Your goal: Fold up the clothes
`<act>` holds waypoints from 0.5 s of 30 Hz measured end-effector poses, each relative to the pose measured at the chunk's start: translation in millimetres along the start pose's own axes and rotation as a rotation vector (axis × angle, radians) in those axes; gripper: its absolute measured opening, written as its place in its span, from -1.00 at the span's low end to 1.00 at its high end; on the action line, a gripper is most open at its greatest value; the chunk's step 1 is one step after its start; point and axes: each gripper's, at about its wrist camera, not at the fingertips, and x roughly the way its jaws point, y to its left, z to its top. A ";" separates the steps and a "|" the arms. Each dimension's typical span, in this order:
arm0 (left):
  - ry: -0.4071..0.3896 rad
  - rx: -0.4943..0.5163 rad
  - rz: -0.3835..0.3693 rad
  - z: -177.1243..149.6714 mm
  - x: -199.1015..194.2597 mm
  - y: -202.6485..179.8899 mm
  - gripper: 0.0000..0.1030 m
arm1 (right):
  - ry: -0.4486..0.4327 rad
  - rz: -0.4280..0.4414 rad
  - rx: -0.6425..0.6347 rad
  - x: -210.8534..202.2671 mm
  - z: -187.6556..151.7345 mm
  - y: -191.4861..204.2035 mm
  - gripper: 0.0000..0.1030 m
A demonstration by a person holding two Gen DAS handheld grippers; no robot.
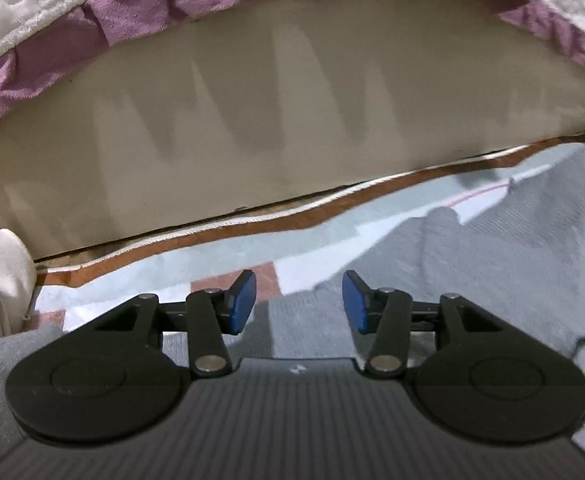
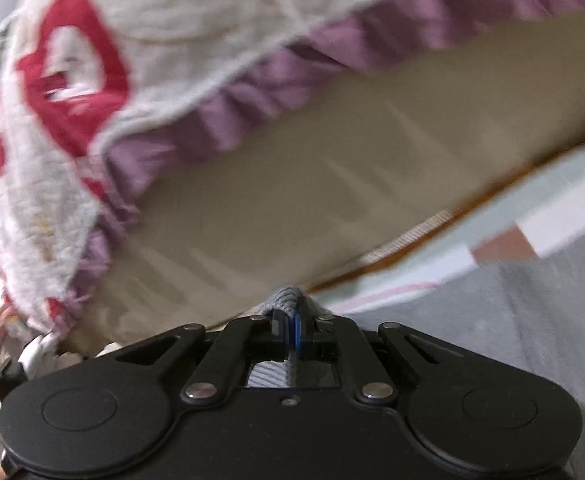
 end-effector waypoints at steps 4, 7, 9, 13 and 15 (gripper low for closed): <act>0.051 0.018 -0.072 -2.4 15.0 -4.2 0.13 | 0.038 -0.026 0.109 4.5 0.6 -23.5 -0.89; 0.080 -0.037 -0.084 -5.3 24.7 -6.9 0.33 | 0.067 -0.023 0.162 8.1 -0.6 -34.2 -0.89; 0.069 -0.052 -0.078 -6.3 25.6 -8.9 0.47 | 0.082 -0.016 0.175 8.8 -0.7 -38.5 -0.89; 0.066 0.023 -0.054 -2.1 33.5 -12.7 0.68 | 0.191 -0.070 0.182 13.9 0.9 -41.9 -0.83; 0.056 0.065 -0.028 1.1 35.5 -13.1 0.77 | 0.266 -0.119 0.152 14.9 4.6 -37.3 -0.81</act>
